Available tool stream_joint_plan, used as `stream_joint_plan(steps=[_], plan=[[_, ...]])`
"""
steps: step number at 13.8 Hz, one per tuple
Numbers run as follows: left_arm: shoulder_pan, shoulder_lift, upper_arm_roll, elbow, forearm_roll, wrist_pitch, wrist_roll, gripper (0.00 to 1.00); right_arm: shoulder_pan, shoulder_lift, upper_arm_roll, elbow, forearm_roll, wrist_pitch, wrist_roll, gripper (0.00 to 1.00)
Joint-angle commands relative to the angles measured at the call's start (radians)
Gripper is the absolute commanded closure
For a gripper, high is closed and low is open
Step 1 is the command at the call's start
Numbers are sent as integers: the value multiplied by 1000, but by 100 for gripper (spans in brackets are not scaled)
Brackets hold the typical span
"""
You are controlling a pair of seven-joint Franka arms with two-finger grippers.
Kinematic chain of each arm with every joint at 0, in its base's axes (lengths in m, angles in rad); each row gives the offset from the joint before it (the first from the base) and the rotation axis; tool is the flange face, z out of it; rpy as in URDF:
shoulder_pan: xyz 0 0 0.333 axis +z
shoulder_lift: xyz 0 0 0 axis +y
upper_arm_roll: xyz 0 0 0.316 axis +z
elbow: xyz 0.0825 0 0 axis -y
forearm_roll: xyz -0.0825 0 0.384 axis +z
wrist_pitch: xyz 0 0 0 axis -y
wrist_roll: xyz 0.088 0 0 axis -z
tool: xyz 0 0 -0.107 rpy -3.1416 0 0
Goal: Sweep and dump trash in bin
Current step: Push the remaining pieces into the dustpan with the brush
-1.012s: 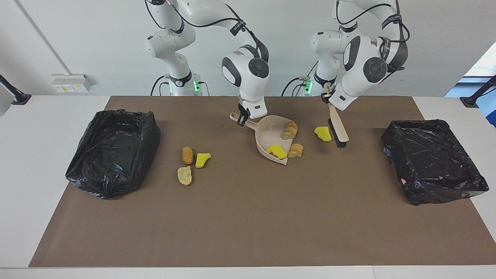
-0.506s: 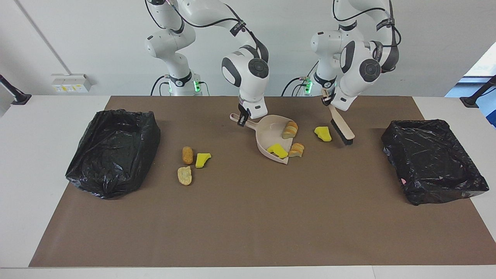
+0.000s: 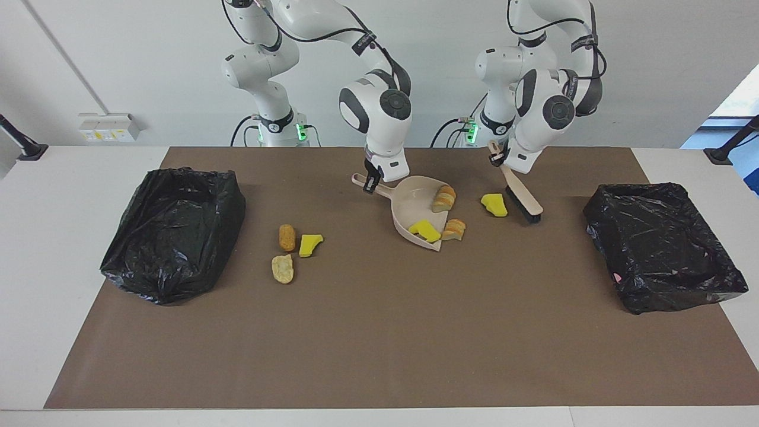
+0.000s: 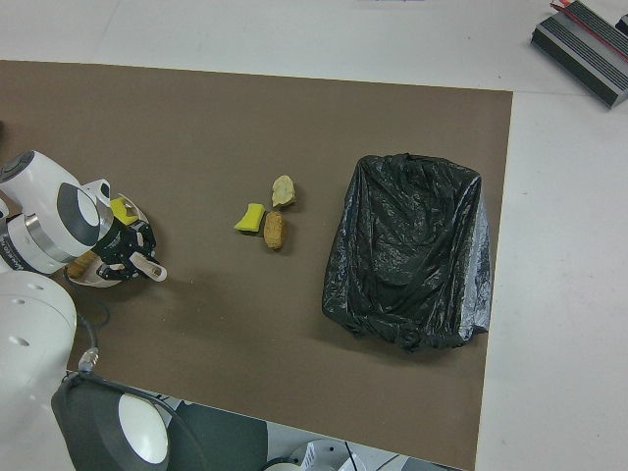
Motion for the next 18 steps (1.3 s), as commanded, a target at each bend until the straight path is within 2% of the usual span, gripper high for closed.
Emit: stream_joint_plan(steps=[1, 3, 6, 8, 9, 11, 12, 15, 18], plan=[[-67, 48, 11, 65, -77, 4, -15, 100, -7, -18, 5, -20, 19, 7, -28, 100], [-108, 79, 11, 116, -105, 3, -12, 100, -6, -18, 5, -20, 19, 7, -25, 100], [-185, 87, 10, 148, -136, -11, 1, 100, -6, -18, 5, -19, 19, 6, -14, 100], [-200, 109, 13, 203, -136, -63, 32, 100, -6, -18, 5, -20, 19, 6, -14, 100], [-190, 117, 23, 247, -134, -115, 93, 100, -6, -18, 5, -20, 19, 6, -14, 100], [-97, 123, 23, 312, -93, -206, 164, 100, -6, -18, 5, -20, 19, 6, -14, 100], [-54, 132, 23, 317, 32, -186, 253, 100, -6, -18, 5, -20, 19, 6, -14, 100], [25, 171, 23, 317, 59, -129, 370, 100, -6, -18, 5, -19, 19, 6, -14, 100], [95, 237, 23, 321, 187, -79, 507, 100, -6, -18, 5, -19, 19, 6, -14, 100]])
